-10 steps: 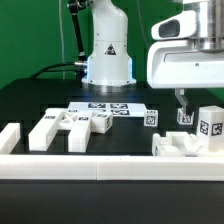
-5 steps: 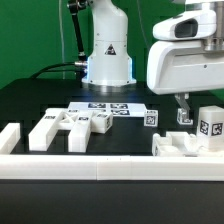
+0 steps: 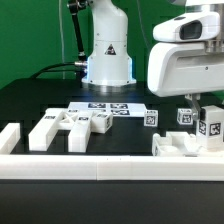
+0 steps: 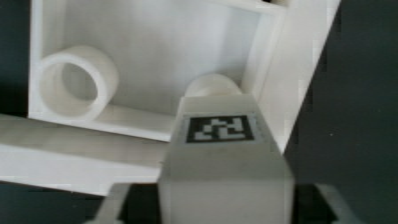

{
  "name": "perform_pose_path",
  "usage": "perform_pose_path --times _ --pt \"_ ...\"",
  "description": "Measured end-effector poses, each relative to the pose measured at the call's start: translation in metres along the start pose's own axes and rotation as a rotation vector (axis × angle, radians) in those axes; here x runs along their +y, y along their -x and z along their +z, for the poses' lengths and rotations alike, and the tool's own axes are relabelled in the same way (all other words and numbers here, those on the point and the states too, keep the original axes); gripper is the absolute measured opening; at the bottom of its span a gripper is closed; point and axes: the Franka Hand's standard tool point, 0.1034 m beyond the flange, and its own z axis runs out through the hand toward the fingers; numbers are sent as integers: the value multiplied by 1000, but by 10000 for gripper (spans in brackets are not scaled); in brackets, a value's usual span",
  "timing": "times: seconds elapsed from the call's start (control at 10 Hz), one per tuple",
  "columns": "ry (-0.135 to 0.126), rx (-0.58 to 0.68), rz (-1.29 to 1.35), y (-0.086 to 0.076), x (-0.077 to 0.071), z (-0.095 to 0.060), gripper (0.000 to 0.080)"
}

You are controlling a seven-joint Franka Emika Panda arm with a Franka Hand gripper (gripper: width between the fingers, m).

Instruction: Assemble chair

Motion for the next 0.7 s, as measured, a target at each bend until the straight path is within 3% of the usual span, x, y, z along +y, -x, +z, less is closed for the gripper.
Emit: perform_pose_path --times 0.2,0.6,0.7 --pt "-1 0 30 0 0 0 290" --pt "-5 -1 357 0 -1 0 290" --pt "12 1 527 3 -4 0 290"
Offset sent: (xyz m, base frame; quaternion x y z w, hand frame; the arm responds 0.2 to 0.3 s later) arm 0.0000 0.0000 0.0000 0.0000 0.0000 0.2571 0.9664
